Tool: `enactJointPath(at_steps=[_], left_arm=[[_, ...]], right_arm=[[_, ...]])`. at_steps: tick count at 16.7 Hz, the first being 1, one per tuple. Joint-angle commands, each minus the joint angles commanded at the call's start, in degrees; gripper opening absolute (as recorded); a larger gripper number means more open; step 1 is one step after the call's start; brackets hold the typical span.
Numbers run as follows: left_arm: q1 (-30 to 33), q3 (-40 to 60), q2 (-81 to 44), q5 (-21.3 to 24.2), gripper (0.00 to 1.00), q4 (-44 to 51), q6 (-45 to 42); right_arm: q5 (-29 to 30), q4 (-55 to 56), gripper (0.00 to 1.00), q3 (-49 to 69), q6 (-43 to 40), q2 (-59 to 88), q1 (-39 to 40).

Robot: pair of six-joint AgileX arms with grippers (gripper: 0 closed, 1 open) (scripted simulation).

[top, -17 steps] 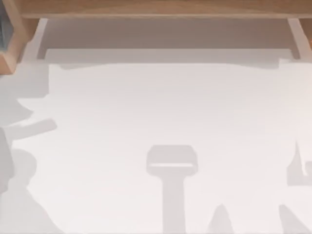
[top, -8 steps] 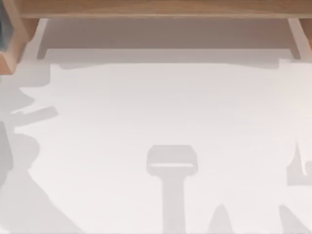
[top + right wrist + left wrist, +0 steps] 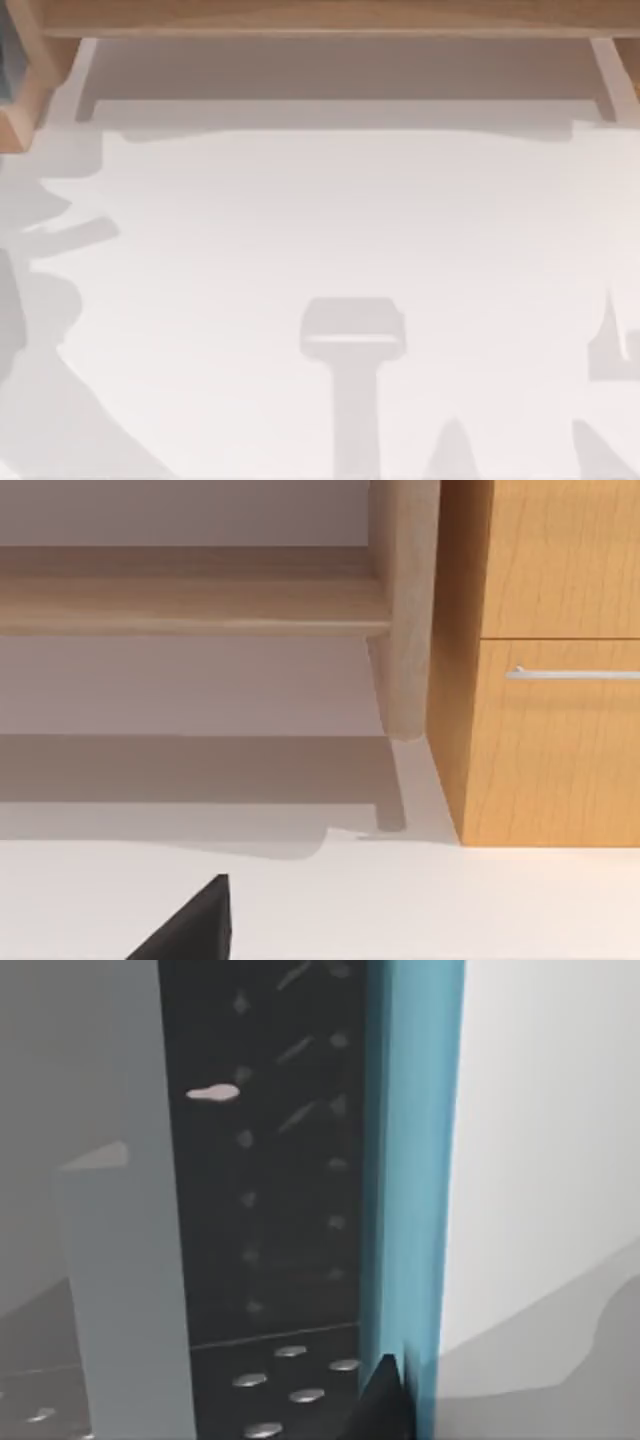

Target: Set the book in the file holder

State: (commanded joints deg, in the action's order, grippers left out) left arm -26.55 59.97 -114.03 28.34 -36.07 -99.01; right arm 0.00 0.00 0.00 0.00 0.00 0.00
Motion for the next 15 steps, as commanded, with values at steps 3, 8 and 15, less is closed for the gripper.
enactJointPath(at_steps=[3, 8, 15], left_arm=[[0.0, 0.0, 0.0, 0.0, 0.53, 0.0, 0.0], [0.0, 0.0, 0.0, 0.0, 0.9, 0.0, 0.0], [0.0, 0.0, 0.0, 0.0, 1.0, 0.0, 0.0]], right_arm=[[0.0, 0.0, 1.0, 0.0, 0.0, 0.0, 0.0], [0.0, 0.0, 1.0, 0.0, 0.0, 0.0, 0.0], [0.0, 0.0, 1.0, 0.0, 0.0, 0.0, 0.0]])
